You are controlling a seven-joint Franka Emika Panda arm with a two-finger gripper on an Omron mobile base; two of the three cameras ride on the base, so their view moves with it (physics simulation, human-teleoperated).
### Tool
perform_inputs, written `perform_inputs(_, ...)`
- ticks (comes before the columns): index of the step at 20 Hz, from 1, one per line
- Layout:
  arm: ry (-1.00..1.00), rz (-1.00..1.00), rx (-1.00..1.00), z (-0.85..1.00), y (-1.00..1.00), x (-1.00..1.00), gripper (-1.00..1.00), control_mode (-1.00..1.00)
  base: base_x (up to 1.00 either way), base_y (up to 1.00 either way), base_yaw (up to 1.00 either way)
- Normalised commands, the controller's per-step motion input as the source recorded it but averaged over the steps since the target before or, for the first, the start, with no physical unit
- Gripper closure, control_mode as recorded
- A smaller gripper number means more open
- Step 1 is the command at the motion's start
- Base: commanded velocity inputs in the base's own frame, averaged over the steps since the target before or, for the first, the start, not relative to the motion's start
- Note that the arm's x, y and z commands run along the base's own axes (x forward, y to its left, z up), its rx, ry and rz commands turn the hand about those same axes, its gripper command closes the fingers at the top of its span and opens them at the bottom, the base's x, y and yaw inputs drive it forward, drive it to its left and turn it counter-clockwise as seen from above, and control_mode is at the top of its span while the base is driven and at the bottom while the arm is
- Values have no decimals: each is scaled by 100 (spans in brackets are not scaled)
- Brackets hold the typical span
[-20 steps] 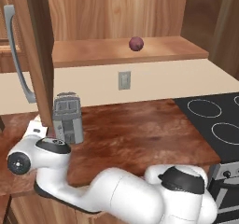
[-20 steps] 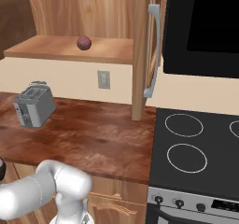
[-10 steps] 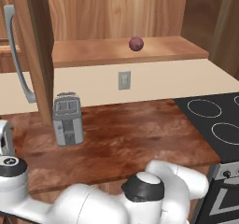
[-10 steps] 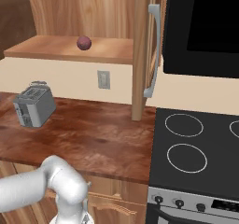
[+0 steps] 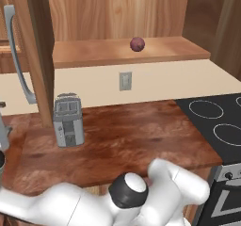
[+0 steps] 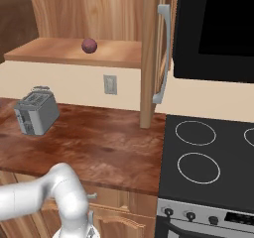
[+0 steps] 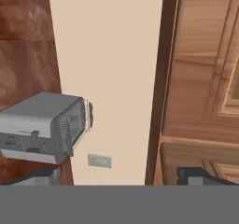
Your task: Pick the onion from the counter and place it in the cabinet. Then close the cabinet.
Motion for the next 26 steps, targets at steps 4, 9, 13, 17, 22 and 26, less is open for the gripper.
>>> perform_inputs(4, -1, -8, 4, 53, -100, -13, -100, -100, 0, 0, 0)
perform_inputs(9, -1, -9, 11, 33, -100, -37, -100, -100, 0, 0, 0)
perform_inputs(13, 0, -6, 16, 24, -100, -31, -100, -100, 0, 0, 0)
perform_inputs(17, 0, -1, 19, 25, -100, -27, -100, -100, 0, 0, 0)
perform_inputs(22, 0, 0, 18, 21, -100, -6, -100, -100, 0, 0, 0)
perform_inputs(26, 0, 0, 8, 4, -100, 53, -100, -100, 0, 0, 0)
